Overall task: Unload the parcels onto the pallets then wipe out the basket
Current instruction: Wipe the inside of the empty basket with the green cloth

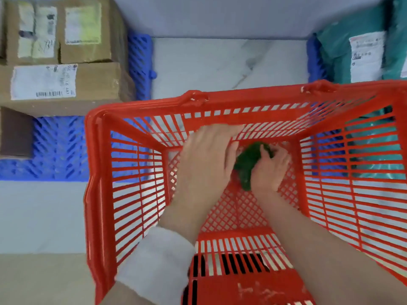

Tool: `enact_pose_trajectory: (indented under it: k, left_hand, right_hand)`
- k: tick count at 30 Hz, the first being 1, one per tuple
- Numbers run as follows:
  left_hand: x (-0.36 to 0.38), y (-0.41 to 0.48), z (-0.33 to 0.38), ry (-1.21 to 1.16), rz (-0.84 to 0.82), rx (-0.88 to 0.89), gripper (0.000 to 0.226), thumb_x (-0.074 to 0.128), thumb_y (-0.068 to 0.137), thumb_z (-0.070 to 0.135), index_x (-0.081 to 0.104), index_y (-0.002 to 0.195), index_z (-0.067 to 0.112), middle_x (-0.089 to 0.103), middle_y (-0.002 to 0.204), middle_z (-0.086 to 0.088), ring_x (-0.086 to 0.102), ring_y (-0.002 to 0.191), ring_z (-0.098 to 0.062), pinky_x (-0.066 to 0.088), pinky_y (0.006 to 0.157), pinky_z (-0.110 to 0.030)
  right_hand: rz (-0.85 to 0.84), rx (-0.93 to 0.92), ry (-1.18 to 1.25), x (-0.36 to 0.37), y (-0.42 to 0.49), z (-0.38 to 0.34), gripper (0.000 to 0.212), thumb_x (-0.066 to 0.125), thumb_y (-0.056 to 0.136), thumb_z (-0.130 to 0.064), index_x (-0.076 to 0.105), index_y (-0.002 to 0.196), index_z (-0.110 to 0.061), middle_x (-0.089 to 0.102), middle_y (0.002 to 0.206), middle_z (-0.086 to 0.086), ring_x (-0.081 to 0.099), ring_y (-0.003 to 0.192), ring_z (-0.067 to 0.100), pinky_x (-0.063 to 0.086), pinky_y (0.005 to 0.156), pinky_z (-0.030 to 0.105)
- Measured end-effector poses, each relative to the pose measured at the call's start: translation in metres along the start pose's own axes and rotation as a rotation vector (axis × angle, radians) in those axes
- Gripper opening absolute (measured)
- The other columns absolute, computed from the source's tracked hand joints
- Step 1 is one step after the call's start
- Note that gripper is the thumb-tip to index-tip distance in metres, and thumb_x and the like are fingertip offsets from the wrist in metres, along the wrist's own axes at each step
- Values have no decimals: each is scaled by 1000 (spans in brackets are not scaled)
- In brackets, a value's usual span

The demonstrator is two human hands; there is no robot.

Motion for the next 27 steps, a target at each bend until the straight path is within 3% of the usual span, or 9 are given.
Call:
enact_pose_trajectory:
  k: [2,5,7,9,13,15,17,22,27]
  left_hand:
    - [27,-36,-51,109,-184,-424,35,49,90,19,49,124,14,52,128,-7,44,120,-21,36,104,-35]
    - [70,-96,-103,216,-553,-780,65,50,91,25,18,143,6,13,154,-16,12,142,-31,13,117,-37]
    - [90,-112,-117,277,-722,-795,73,46,93,30,1,145,6,-6,155,-19,-9,143,-32,1,117,-39]
    - [108,-122,-122,431,-863,-689,69,38,95,32,0,146,4,-7,153,-25,-16,140,-38,-4,117,-46]
    - [113,-129,-124,558,-927,-567,67,35,95,29,0,145,2,-8,153,-24,-23,137,-38,-11,115,-48]
    - [108,-133,-127,430,-902,-638,70,41,94,25,-3,146,6,-17,152,-22,-30,134,-29,-8,114,-39]
    - [102,-139,-129,370,-901,-720,73,41,94,24,-8,145,6,-23,151,-21,-27,137,-29,-5,115,-37]
    - [106,-150,-121,377,-987,-709,71,36,96,22,-14,143,6,-23,149,-24,-27,136,-35,-6,116,-41]
    - [115,-155,-128,379,-955,-756,79,45,92,22,-12,144,6,-30,147,-22,-33,133,-34,-3,115,-44]
  right_hand:
    - [22,74,-2,-1,1,11,43,44,91,-7,46,134,-8,34,139,20,29,127,36,23,109,41]
    - [-61,-213,83,16,-19,-27,47,39,96,-16,32,141,-4,28,148,16,21,138,28,14,117,34]
    - [-247,-509,187,38,-51,-69,51,45,93,-9,30,142,-6,26,151,10,21,141,23,15,117,32]
    - [-442,-803,187,62,-80,-109,53,51,87,1,39,138,-9,34,149,7,30,138,23,24,115,36]
    - [-340,-1102,168,64,-91,-145,48,56,69,11,61,116,0,59,124,19,57,114,36,44,96,42]
    - [-283,-1088,121,59,-81,-124,62,65,61,19,58,119,-2,57,125,23,57,114,38,52,86,50]
    - [-205,-952,74,51,-67,-95,72,74,58,17,54,124,-4,53,128,25,52,118,39,50,90,50]
    - [-342,-1216,18,59,-98,-91,69,75,63,12,54,126,-8,58,129,12,54,121,26,48,96,40]
    - [-246,-1089,150,61,-79,-157,57,77,61,10,63,114,-5,66,117,12,63,107,28,55,82,43]
Point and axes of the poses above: each hand's wrist, its own y-axis towards the middle knuckle, its own x-axis out of the palm, z = x × y, the point moved 8 cm from there along y, towards the middle knuckle
